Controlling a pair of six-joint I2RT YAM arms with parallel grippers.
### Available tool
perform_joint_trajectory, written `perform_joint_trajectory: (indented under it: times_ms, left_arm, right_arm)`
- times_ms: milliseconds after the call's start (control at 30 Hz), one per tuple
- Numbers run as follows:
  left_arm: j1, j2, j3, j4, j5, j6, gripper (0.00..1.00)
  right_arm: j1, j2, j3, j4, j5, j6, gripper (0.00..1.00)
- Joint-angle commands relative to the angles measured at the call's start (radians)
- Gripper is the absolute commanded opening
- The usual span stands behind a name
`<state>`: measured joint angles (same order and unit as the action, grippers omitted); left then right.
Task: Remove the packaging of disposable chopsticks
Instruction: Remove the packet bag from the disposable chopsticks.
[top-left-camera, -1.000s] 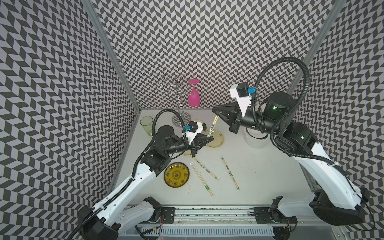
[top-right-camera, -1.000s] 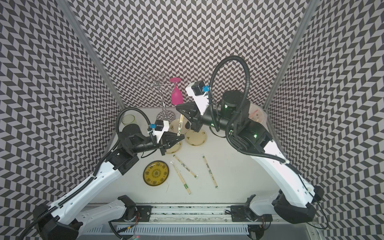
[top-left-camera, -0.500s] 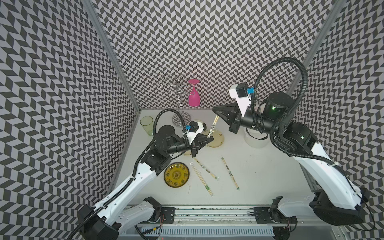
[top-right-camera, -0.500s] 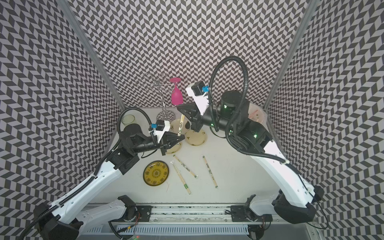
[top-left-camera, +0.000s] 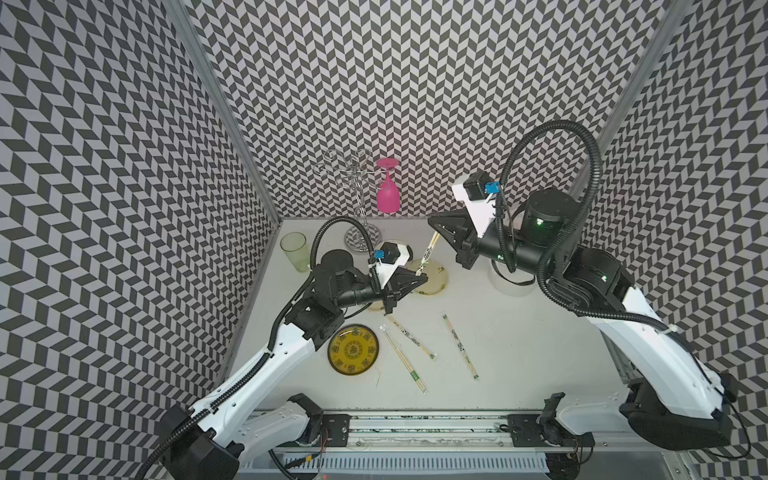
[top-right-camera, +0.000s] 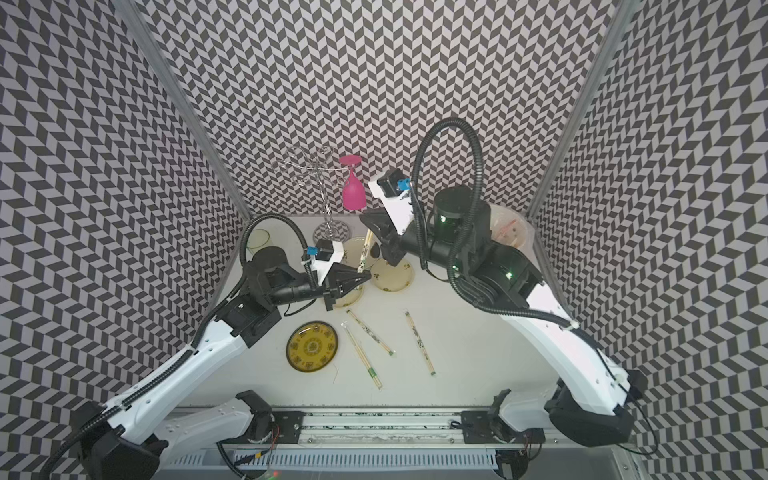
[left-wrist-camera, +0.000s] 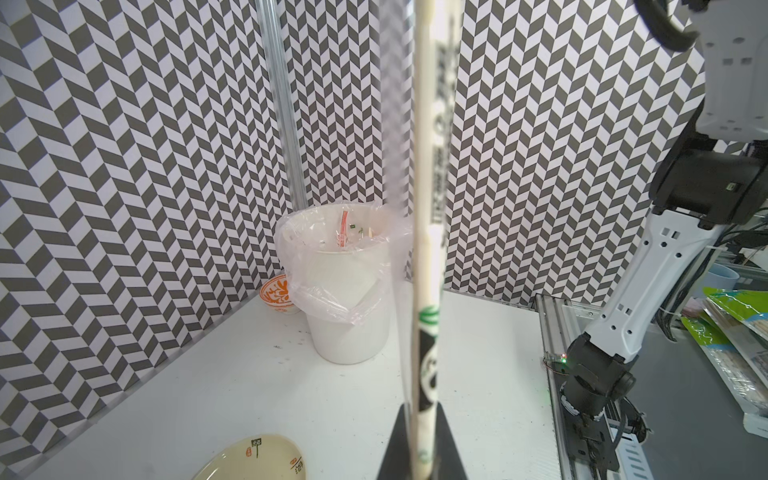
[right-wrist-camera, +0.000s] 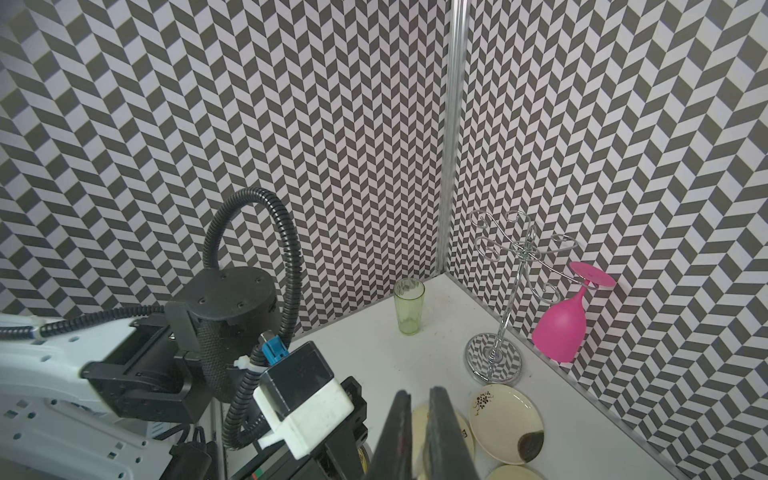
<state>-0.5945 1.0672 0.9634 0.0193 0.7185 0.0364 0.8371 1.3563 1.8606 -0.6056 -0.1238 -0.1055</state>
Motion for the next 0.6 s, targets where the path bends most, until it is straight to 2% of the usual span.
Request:
perform_joint_trajectory:
  times_ms: [0,67,233,333,433,567]
  left_arm:
    - [0.004,-0.002,0.035,0.002,0.013,0.017,0.0]
    - [0.004,-0.005,0.035,0.001,0.013,0.017,0.0]
    - [0.004,-0.002,0.035,0.001,0.012,0.019,0.0]
    - [0.004,0.0,0.035,0.002,0.013,0.018,0.0]
    - [0.004,-0.001,0.035,0.001,0.013,0.017,0.0]
    - [0.003,-0.001,0.035,-0.001,0.009,0.017,0.0]
  right_arm:
    - [0.005,-0.005,0.031,0.021,0.031,-0.019,0.11]
    - [0.005,-0.005,0.034,0.021,0.045,-0.019,0.14]
    - [0.005,-0.007,0.033,0.023,0.05,-0.017,0.15]
    - [0.005,-0.006,0.036,0.02,0.038,-0.016,0.1]
    - [0.005,-0.006,0.037,0.015,0.029,-0.02,0.0]
    - [0.006,-0.009,0.028,0.007,0.044,-0.032,0.0]
